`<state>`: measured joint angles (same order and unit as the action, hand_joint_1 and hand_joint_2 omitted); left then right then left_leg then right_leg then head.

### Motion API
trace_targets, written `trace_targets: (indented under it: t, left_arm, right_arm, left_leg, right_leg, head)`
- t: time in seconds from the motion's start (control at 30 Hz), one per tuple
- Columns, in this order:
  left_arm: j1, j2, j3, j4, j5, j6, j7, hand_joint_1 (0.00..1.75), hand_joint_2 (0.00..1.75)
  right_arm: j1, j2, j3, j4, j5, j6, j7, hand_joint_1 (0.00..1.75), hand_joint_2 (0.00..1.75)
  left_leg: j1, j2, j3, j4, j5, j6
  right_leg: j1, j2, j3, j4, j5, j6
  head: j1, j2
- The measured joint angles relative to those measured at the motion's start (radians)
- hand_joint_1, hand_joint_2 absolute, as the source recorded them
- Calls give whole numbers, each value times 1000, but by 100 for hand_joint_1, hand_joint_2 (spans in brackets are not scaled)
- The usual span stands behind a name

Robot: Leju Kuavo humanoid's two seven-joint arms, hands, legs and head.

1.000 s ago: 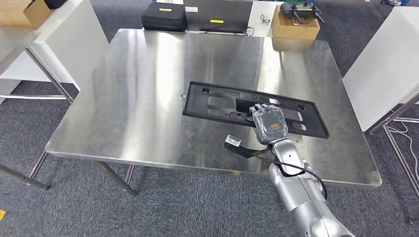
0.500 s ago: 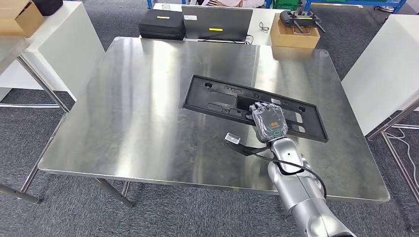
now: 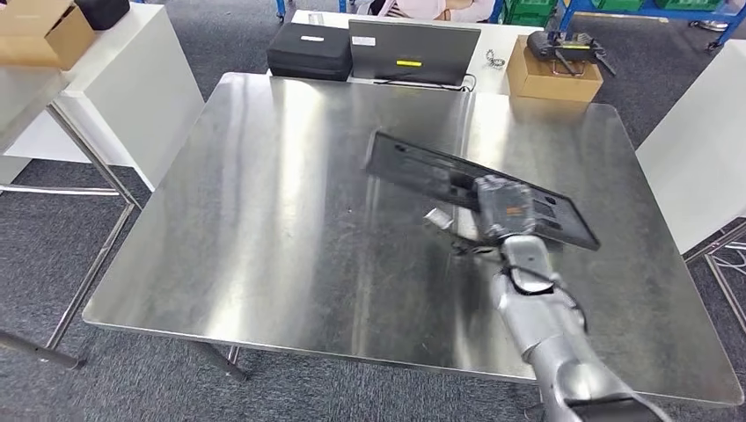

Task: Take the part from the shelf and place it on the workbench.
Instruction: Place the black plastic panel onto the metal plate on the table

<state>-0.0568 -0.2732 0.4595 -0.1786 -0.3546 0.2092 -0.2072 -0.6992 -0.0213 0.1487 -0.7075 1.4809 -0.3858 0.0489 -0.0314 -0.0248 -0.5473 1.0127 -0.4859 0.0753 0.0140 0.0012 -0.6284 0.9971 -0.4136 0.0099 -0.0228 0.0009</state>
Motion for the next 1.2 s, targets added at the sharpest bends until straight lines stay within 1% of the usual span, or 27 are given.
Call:
trace_targets:
  t: [0.07, 0.1, 0.17, 0.27, 0.4, 0.53, 0.7, 0.77, 0.83, 0.9, 0.97, 1.07, 1.2]
  left_arm:
    - [4, 0, -1, 0, -4, 5, 6, 0, 175]
    - [5, 0, -1, 0, -5, 8, 8, 0, 175]
    - [3, 0, -1, 0, -5, 12, 12, 0, 175]
    - [-1, 0, -2, 0, -5, 16, 17, 0, 175]
    - [-1, 0, -2, 0, -5, 20, 22, 0, 0]
    - [-1, 0, -2, 0, -5, 30, 45, 0, 0]
    - [-1, 0, -2, 0, -6, 32, 51, 0, 0]
    - [-1, 0, -2, 0, -9, 33, 56, 0, 0]
    - [0, 0, -2, 0, -13, 33, 58, 0, 0]
    - [0, 0, -2, 0, -16, 34, 58, 0, 0]
    - [1, 0, -2, 0, -19, 35, 58, 0, 0]
    - [1, 0, -2, 0, -22, 37, 63, 0, 0]
    - [1, 0, -2, 0, -23, 41, 74, 0, 0]
  right_arm:
    - [-57, -25, -40, 83, -10, -16, -11, 0, 0]
    - [-75, -32, -51, 114, -11, -21, -12, 0, 0]
    - [-95, -38, -67, 160, -11, -23, -10, 0, 0]
    - [-102, -41, -83, 199, -10, -19, -7, 0, 0]
    - [-103, -44, -99, 220, -10, -16, -6, 0, 0]
    - [-103, -45, -109, 230, -23, 10, -16, 0, 0]
    - [-103, -45, -114, 232, -29, 20, -21, 0, 0]
    - [-99, -43, -123, 225, -41, 31, -48, 0, 0]
    - [-74, -36, -129, 175, -56, 32, -98, 0, 0]
    - [-14, -23, -127, 59, -66, 13, -140, 0, 0]
    - [72, -10, -117, -102, -72, -3, -160, 0, 0]
    - [238, 6, -77, -396, -64, -22, -168, 0, 0]
    - [474, 8, 16, -782, -4, -109, -158, 0, 0]
  left_leg:
    - [1, 2, 0, 0, -3, 5]
    - [2, 6, 3, -4, -8, 8]
    - [4, 10, 8, -9, -13, 8]
    - [3, 12, 10, -13, -15, 7]
    - [4, 12, 10, -15, -16, 5]
    - [4, 13, 11, -15, -15, 3]
    - [4, 14, 11, -15, -15, 2]
    - [4, 14, 11, -15, -14, 2]
    - [4, 13, 12, -15, -14, 1]
    - [4, 11, 12, -15, -14, 1]
    - [4, 9, 12, -15, -14, 1]
    - [4, 9, 12, -15, -16, -1]
    - [5, 9, 12, -15, -18, -4]
  right_leg:
    - [-3, 3, 9, -7, 16, 4]
    - [-3, 5, 12, -7, 17, 8]
    - [-1, 10, 12, -7, 14, 8]
    - [-2, 12, 12, -7, 11, 5]
    - [-1, 12, 12, -7, 10, 4]
    - [-1, 12, 13, -7, 10, 3]
    - [-1, 12, 13, -7, 10, 3]
    - [-2, 12, 14, -7, 10, 3]
    - [-2, 12, 14, -7, 10, 3]
    - [-2, 11, 15, -7, 10, 3]
    - [-2, 10, 15, -7, 9, 3]
    - [-1, 10, 15, -7, 7, 1]
    - [-1, 10, 15, -7, 5, -2]
  head:
    - [1, 0]
    - [2, 0]
    - [0, 0]
    - [0, 0]
    - [0, 0]
    - [0, 0]
    - [0, 0]
    - [0, 0]
    - [0, 0]
    - [0, 0]
    - [0, 0]
    - [0, 0]
    - [0, 0]
